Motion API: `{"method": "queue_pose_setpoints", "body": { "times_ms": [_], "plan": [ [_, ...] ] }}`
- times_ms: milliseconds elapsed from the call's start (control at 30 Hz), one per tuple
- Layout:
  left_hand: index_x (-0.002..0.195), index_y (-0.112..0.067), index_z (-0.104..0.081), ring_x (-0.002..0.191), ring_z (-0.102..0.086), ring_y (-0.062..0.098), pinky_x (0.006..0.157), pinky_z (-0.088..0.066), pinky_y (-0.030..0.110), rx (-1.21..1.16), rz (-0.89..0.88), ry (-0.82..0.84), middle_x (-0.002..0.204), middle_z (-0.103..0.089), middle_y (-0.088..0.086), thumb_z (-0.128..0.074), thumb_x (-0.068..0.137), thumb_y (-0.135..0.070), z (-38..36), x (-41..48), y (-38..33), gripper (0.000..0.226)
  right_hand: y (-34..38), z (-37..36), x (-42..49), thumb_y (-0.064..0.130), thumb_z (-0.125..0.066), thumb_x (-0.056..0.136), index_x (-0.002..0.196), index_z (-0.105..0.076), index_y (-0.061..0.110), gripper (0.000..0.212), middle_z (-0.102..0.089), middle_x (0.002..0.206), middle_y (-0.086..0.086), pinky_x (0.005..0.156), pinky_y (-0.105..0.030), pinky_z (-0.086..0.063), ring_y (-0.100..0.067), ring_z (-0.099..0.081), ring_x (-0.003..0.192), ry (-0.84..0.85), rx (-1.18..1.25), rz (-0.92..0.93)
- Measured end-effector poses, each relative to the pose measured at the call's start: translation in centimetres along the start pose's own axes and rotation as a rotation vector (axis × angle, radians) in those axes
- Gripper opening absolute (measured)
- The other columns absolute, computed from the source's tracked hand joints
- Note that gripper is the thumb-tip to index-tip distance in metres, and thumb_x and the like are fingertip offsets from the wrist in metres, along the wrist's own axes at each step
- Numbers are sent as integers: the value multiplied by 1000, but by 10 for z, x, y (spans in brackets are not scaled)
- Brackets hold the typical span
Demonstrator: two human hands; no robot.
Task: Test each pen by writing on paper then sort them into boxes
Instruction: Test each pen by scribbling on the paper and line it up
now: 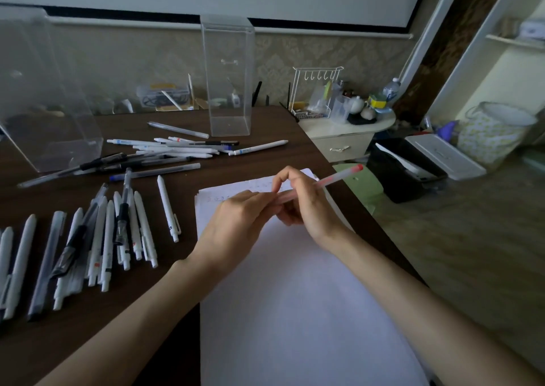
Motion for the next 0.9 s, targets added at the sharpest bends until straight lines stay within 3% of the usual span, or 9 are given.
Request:
{"method": "queue_pose_setpoints", "body": {
  "times_ms": [133,233,300,400,500,633,767,833,900],
  "plan": [
    [101,-10,-69,68,-62,16,61,-49,32,-77,-48,58,81,-70,2,-51,88,-33,-9,-2,-31,32,8,23,-33,8,-23,96,82,-46,10,27,-51,45,-1,41,-17,-27,-11,-39,40,-59,-6,-38],
    [107,-14,-66,76,-61,16,67,-50,33,-129,-70,166,90,-69,1,-52,90,-38,-32,2,-69,32,10,66,-71,31,-41,97,76,-53,13,30,-46,44,-1,39,-20,-28,-11,-38,37,-187,7,-91],
    [129,-17,-52,98,-60,20,83,-50,34,-113,-45,313,114,-64,4,-43,90,-52,-59,1,-92,54,12,104,-105,44,-51,86,71,-56,13,34,-44,42,5,36,-17,-29,-8,-37,35,-325,82,-93],
    [146,-20,-26,133,-33,20,108,-28,33,-7,-114,528,148,-34,3,-27,86,-70,-96,-9,-121,78,3,161,-162,28,-61,87,77,-59,9,22,-52,49,3,37,-17,-30,-7,-44,40,-495,-29,-117],
    [146,-30,-24,142,-9,18,114,-13,44,79,-241,642,156,-13,-1,-9,80,-75,-121,-21,-138,82,-40,192,-209,5,-63,86,77,-62,5,9,-58,57,1,45,-17,-37,-1,-52,46,-406,-348,-307],
    [147,-32,-21,143,-5,17,115,-8,41,169,-297,709,157,-8,-2,12,67,-83,-140,-35,-137,100,-144,197,-261,2,-62,86,65,-54,12,24,-57,61,-4,47,-14,-39,3,-51,40,-221,-513,-678],
    [146,-34,-23,143,-8,14,113,-5,33,168,-274,665,156,-13,-4,-2,75,-78,-141,-36,-132,86,-199,191,-291,4,-59,85,67,-56,9,19,-53,56,-4,36,-13,-32,-3,-45,36,-198,-592,-873],
    [146,-33,-24,142,-9,14,112,-5,32,159,-273,659,156,-14,-4,-5,75,-75,-140,-35,-134,84,-206,198,-293,1,-60,81,76,-62,6,8,-53,56,-2,51,-24,-43,-1,-49,40,-262,-614,-838],
    [145,-31,-27,142,-11,15,113,-7,33,123,-266,650,155,-17,-3,-6,77,-74,-137,-34,-136,83,-194,211,-287,3,-61,81,88,-67,7,10,-62,74,-4,70,-30,-47,-3,-62,67,-407,-633,-755]
  ]
}}
Point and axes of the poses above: each hand's wrist, its own x-axis towards the middle knuckle, its own z-axis out of the back of the hand, y = z × x, the point moved 7 cm from there along x, towards the middle knuckle
